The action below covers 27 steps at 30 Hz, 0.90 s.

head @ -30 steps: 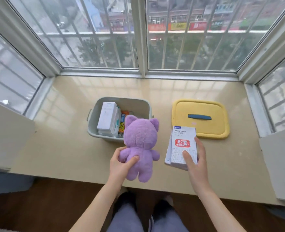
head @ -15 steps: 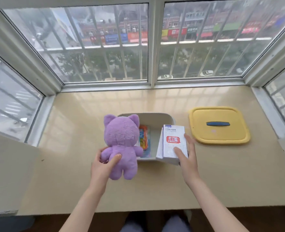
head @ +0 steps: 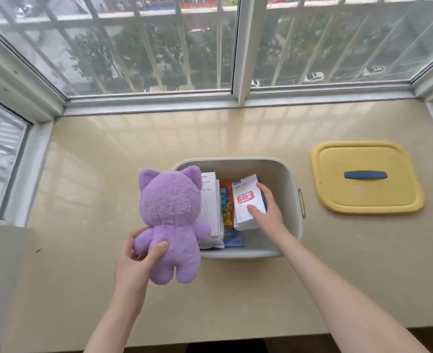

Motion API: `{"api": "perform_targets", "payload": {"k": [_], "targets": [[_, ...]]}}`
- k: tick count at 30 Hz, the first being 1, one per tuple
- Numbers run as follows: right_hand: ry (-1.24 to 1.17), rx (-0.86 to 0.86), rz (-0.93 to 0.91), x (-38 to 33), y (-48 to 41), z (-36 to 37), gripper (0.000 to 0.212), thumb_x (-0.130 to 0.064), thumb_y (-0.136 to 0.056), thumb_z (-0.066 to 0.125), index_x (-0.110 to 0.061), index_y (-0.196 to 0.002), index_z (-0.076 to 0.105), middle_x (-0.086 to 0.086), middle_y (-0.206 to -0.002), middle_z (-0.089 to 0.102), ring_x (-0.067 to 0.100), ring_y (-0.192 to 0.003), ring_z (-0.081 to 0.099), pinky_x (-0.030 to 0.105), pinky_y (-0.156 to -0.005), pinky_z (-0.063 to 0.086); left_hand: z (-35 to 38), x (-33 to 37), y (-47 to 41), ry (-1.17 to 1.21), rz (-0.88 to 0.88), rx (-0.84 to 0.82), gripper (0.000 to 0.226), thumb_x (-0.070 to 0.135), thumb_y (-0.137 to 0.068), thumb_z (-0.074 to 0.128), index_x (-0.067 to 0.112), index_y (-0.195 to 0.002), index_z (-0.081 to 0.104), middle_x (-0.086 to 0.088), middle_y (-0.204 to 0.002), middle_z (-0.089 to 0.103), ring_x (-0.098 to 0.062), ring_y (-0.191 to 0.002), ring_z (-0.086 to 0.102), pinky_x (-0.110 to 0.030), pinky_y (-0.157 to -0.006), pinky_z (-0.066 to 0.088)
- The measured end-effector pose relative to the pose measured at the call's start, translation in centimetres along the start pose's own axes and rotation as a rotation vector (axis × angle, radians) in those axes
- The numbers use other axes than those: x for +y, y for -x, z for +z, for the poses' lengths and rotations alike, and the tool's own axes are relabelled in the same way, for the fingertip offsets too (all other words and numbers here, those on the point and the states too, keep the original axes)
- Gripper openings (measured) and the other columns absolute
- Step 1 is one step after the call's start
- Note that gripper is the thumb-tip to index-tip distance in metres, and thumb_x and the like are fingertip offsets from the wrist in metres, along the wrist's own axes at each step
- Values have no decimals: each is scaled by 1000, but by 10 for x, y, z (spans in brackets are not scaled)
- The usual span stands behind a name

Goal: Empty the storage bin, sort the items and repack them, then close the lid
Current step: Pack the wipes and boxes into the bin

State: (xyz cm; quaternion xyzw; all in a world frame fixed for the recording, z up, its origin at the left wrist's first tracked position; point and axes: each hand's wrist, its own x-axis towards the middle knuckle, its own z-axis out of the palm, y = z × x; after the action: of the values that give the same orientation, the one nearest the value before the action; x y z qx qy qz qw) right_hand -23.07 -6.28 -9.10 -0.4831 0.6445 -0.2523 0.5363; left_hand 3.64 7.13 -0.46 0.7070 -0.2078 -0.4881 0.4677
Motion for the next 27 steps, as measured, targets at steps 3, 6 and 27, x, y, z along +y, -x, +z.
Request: {"api": "perform_targets", "payload": {"k": [3, 6, 27], "targets": [[48, 23, 24, 17, -17, 3, 63, -30, -80, 60, -53, -133, 35, -2, -127, 58, 19, -120, 51, 37, -101, 43, 4, -5, -4, 48, -8, 2, 58, 38, -54, 82, 27, -109, 64, -3, -100, 72, -20, -86, 66, -40, -74, 51], [68, 24, 39, 24, -22, 2, 66, -28, -83, 63, -54, -135, 32, -1, -126, 58, 18, -116, 53, 35, -99, 44, 8, -8, -3, 73, -12, -5, 53, 32, -60, 81, 26, -109, 63, -7, -101, 71, -23, -87, 66, -42, -75, 51], [630, 152, -436, 1, 3, -46, 49, -18, -97, 54, -12, -143, 43, 11, -144, 46, 24, -134, 39, 41, -112, 36, 44, 10, 13, 101, 1, -19, 59, 37, -53, 82, 25, -107, 64, -7, -98, 71, -21, -84, 65, -40, -77, 51]]}}
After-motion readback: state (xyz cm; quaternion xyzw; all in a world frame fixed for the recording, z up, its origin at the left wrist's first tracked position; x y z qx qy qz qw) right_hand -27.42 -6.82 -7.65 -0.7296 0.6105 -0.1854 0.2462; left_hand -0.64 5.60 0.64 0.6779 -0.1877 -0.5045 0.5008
